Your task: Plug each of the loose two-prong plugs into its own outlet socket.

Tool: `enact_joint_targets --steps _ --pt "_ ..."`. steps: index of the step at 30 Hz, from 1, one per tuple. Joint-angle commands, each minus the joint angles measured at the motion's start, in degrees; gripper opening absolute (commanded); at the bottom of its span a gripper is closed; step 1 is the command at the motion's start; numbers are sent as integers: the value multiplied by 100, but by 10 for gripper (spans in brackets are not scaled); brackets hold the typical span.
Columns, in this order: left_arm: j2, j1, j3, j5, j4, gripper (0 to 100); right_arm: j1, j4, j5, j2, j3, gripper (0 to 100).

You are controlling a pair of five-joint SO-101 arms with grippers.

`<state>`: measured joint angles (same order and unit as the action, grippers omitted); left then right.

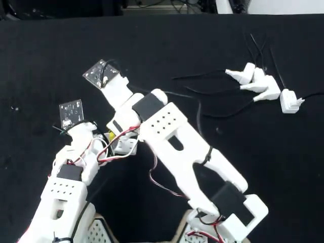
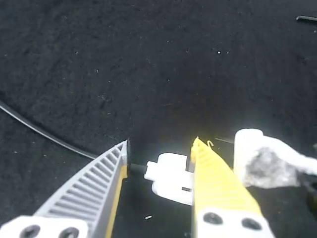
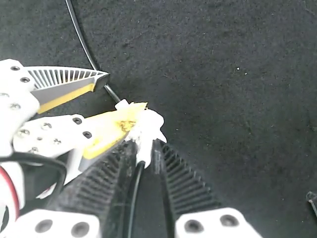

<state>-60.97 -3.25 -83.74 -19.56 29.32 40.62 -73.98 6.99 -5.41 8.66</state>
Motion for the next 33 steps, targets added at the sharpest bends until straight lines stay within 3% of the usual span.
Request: enact_joint_targets --steps 1,5,12,15,21,33 --pt "18 -48 338 -70 -105 210 53 97 -18 -330 -48 11" --pt "18 251 347 -70 -105 210 -105 18 9 -321 -22 11" --pt "18 1692 356 62 -44 210 -316 -440 18 -277 -22 11" --pt "18 2053 523 290 369 210 -316 -677 123 -277 -22 11" --pt "79 2079 673 571 712 210 -316 -976 123 31 -57 11" --pt "26 2079 585 580 668 210 -325 -985 -721 804 -312 11"
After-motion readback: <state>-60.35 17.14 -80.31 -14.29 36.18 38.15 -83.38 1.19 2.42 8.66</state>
